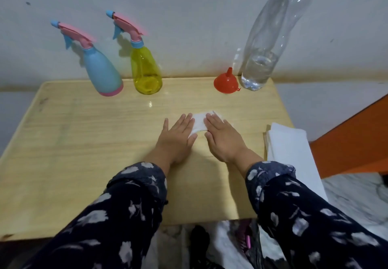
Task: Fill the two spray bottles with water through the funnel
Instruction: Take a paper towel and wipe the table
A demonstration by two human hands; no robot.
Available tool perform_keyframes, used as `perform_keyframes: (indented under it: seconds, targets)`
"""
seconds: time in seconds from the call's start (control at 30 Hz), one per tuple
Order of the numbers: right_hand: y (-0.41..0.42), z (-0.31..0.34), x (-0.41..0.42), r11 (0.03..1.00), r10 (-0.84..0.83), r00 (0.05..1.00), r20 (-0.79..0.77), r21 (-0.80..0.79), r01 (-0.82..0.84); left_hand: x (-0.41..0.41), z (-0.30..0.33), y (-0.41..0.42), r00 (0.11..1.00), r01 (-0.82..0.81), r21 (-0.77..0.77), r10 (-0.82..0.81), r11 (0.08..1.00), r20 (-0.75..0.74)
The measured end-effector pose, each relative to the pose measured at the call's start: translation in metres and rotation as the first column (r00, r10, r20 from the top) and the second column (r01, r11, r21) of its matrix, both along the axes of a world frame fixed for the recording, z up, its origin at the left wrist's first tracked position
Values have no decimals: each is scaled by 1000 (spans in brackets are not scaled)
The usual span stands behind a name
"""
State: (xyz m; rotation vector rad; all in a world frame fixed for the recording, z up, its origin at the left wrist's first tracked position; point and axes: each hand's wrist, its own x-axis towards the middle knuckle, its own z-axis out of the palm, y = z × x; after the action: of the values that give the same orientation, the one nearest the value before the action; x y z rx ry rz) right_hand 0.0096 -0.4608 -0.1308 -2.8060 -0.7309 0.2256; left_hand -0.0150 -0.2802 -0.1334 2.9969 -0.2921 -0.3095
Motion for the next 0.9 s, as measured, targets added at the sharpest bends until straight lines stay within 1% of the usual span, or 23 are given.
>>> perform_keyframes:
  seconds: [0.17, 0.37, 0.5, 0.67, 0.73, 0.77, 0.83, 0.9]
  targets:
    - [-5, 2, -58, 999, -43, 999, -3, -12, 43, -52, 4, -2, 997, 41, -44, -44, 998, -65]
    - [-7, 4, -128, 996, -87, 995, -39, -15, 87, -116, 10, -3, 992, 105, -14, -106, 994, -70]
    - [-9, 4, -170, 994, -107, 993, -42, -3, 106, -158, 6, -6, 990, 115, -40, -118, 993, -76]
    - [-9, 6, -208, 992, -122, 991, -51, -25, 121, -191, 6, -4, 986, 139, -55, -143, 989, -81]
    - [-10, 6, -217, 992, -128, 991, -42, 16, 128, -200, 6, -4, 986, 141, -69, -147, 988, -82]
    - [-11, 7, -221, 988, -137, 990, -41, 64, 139, -204, 6, -4, 986, 139, -77, -145, 987, -77]
    - [-13, 10, -225, 960, -189, 982, -28, 205, 190, -208, 6, -4, 992, 117, -105, -122, 988, -36]
    - [-17, 14, -221, 912, -282, 959, 27, 319, 259, -206, 7, -2, 998, 67, -146, -66, 987, 13]
